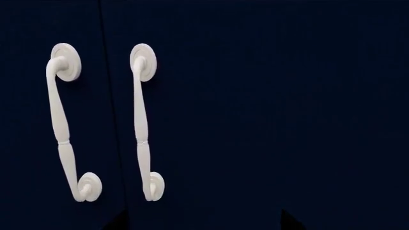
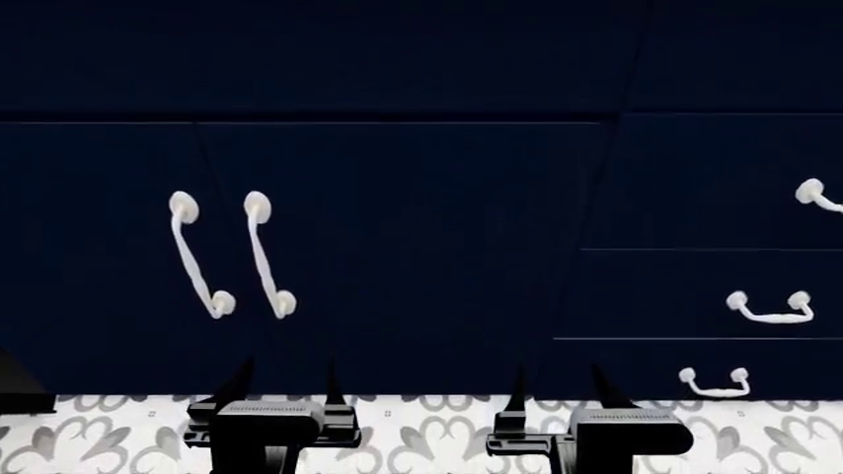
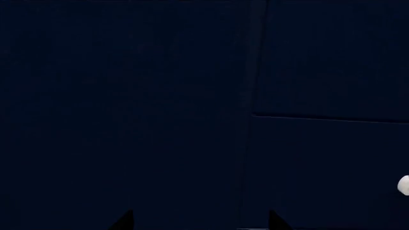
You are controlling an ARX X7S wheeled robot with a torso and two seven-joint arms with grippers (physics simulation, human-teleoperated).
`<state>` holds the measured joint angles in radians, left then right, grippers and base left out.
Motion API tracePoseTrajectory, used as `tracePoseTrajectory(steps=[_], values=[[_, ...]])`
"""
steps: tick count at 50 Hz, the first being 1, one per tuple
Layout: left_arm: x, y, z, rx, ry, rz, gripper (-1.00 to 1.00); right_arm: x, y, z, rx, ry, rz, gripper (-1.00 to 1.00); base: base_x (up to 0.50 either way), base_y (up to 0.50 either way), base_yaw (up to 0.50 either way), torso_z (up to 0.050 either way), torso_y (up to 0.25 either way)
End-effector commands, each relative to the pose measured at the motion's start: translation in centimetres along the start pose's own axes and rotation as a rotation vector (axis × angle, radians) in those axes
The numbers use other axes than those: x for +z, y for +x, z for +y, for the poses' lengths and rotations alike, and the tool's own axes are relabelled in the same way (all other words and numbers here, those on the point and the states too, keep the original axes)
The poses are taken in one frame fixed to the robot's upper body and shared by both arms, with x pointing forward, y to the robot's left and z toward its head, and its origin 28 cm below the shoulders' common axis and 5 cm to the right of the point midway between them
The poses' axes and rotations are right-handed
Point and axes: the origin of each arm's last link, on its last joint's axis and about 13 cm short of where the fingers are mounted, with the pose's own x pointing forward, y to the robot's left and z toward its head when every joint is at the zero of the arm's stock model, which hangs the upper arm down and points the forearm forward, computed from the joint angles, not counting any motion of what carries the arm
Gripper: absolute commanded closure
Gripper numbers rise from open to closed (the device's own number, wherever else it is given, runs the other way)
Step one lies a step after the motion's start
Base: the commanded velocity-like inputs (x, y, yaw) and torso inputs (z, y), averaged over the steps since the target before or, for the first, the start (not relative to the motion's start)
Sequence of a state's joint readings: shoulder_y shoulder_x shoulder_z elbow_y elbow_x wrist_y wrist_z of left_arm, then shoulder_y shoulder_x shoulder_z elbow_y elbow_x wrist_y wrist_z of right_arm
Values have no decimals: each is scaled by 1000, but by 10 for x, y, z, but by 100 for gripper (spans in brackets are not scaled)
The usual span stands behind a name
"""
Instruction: Close the dishwasher door
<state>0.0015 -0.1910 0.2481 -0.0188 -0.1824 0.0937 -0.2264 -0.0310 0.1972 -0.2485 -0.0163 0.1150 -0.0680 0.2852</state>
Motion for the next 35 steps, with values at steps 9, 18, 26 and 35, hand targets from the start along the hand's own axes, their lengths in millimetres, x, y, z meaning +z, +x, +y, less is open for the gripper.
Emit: tracePoseTrajectory(steps=[9,18,26,35], values=[[-2,0,1,4,-9,6,-100,-1,1,2,2,-9,4,-100,0,0,0,-50,0],[-4,1,3,6,-16,10,-100,-2,1,3,4,-15,9,-100,0,0,0,-50,0],[-4,0,1,2,-13,10,-100,-2,0,2,1,-12,9,-100,0,0,0,-50,0],[-2,-2,0,0,-3,5,-100,-2,-2,0,-1,-2,2,-100,0,0,0,-50,0]])
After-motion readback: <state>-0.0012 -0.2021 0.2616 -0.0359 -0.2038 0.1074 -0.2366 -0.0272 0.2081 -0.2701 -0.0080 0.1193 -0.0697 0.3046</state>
